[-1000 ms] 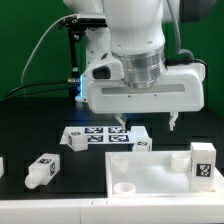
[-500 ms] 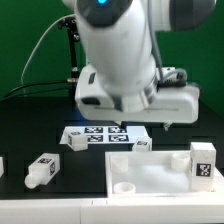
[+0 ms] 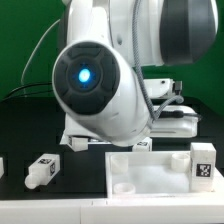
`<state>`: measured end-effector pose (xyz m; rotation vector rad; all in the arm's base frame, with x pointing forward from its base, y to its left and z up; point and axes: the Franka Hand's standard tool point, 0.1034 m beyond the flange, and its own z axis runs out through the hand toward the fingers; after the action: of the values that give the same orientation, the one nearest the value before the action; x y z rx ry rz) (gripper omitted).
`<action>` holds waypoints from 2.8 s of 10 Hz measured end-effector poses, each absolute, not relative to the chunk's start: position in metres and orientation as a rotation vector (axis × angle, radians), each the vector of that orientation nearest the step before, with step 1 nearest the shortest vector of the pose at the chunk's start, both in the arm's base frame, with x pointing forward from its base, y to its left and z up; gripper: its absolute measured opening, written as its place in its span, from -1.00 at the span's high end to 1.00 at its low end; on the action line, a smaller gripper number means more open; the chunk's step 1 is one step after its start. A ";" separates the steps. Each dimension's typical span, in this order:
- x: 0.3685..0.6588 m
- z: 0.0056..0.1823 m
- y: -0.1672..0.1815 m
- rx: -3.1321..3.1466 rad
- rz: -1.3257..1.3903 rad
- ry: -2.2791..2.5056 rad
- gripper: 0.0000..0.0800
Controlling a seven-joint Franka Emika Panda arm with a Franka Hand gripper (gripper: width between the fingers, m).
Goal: Assemble square table
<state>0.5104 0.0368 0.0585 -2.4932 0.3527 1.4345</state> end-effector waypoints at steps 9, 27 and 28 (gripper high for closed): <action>0.467 0.016 0.054 -2.506 1.467 0.423 -0.62; 0.532 0.103 0.045 -2.773 0.743 0.476 0.29; 0.534 0.103 0.045 -2.793 0.680 0.479 0.29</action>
Offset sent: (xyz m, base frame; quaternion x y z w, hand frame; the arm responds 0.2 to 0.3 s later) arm -0.0221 0.0044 -0.0180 -0.0257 -0.0448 0.0621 0.9967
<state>0.5342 0.0449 0.1031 -2.7930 0.4793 0.6796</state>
